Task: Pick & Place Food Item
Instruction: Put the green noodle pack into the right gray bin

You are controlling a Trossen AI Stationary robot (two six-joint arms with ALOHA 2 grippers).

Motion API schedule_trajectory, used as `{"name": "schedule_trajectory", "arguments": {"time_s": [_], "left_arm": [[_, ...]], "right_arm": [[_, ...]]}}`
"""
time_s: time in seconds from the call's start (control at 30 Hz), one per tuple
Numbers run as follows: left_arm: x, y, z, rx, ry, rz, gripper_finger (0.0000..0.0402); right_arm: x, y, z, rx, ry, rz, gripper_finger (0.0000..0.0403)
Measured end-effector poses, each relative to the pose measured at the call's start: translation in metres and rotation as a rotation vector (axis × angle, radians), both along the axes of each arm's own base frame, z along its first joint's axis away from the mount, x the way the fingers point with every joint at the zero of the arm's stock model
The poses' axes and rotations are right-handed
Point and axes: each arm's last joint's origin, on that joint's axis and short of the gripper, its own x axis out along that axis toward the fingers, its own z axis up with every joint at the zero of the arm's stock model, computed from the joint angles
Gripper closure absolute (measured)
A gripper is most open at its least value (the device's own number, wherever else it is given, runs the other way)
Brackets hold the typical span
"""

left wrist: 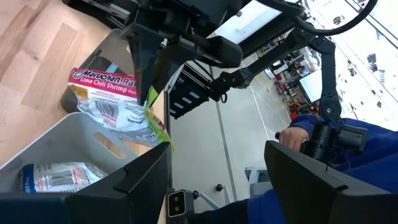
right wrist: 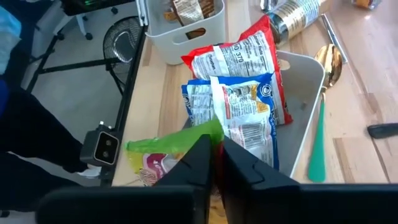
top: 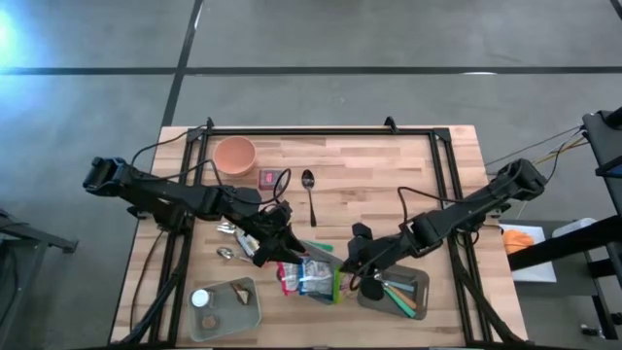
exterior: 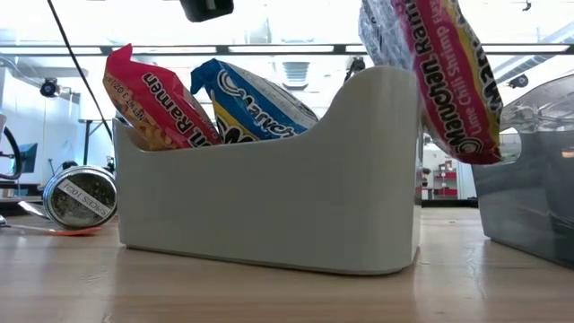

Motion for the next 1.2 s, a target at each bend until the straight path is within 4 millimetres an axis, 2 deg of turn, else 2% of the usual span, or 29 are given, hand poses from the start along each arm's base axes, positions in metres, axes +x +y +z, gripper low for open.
{"name": "schedule_trajectory", "arguments": {"time_s": [0.3, 0.63, 0.83, 1.0, 1.2], "left_arm": [[0.000, 0.000, 0.000, 0.000, 0.000, 0.000, 0.0140], [0.000, 0.000, 0.000, 0.000, 0.001, 0.000, 0.0140], [-0.004, 0.000, 0.006, 0.003, -0.033, -0.019, 0.0140], [-0.017, 0.003, 0.024, 0.038, -0.131, -0.037, 0.0140], [-0.032, 0.006, 0.041, 0.076, -0.224, -0.043, 0.0140]], "right_arm": [[-0.001, 0.000, 0.003, 0.035, 0.004, -0.011, 0.0394], [0.000, 0.001, 0.059, 0.076, -0.094, -0.015, 0.0395], [0.007, 0.004, 0.075, 0.093, -0.137, -0.017, 0.0395], [0.014, 0.006, 0.075, 0.127, -0.139, -0.062, 0.0395], [0.025, 0.012, 0.057, 0.167, -0.208, -0.069, 0.0395]]}}
